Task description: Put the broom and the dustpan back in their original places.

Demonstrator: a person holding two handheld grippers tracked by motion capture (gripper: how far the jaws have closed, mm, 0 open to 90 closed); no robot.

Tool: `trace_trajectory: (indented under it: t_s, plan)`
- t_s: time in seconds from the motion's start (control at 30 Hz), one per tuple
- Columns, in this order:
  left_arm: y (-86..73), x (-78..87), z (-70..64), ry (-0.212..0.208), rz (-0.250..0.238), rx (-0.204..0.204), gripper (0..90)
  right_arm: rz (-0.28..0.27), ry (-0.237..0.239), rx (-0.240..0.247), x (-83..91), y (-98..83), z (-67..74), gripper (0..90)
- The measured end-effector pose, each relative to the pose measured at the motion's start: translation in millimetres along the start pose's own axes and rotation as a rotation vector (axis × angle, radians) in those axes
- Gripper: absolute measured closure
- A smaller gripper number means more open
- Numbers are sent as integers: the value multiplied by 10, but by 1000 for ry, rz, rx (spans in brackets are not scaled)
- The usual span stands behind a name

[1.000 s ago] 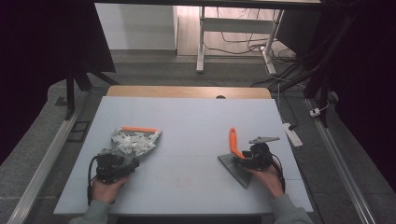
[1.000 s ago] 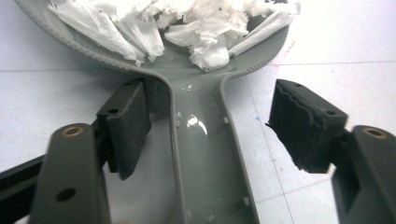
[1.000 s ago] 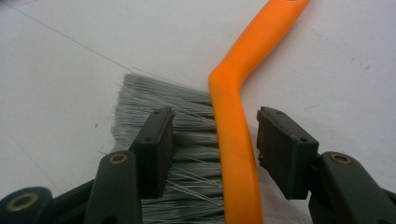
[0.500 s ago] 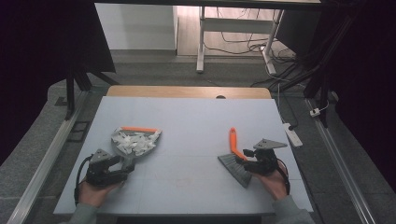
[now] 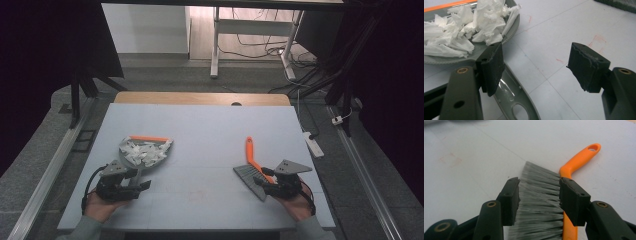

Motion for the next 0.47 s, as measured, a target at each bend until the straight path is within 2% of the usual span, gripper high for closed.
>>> trace_trajectory:
  t_s: [0.07,0.27,0.47]
  plan:
    - [-7,6,-9,-7,-2,-3,295,15,-7,25,-3,-26,0,504]
    - [-4,-10,-38,-19,12,-13,296,13,5,40,-21,-30,15,504]
    - [-8,-1,-33,-32,10,-4,296,-1,11,49,-13,-11,27,504]
Point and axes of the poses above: each handheld gripper's, and its own axes: x roughly backward along the jaws, y roughly out of its top, z roughly to its left, the point moved 4 cm from there along -x, roughly forward along the jaws, and after that the axes turned 13 degrees about y, right-handed, at the moved point
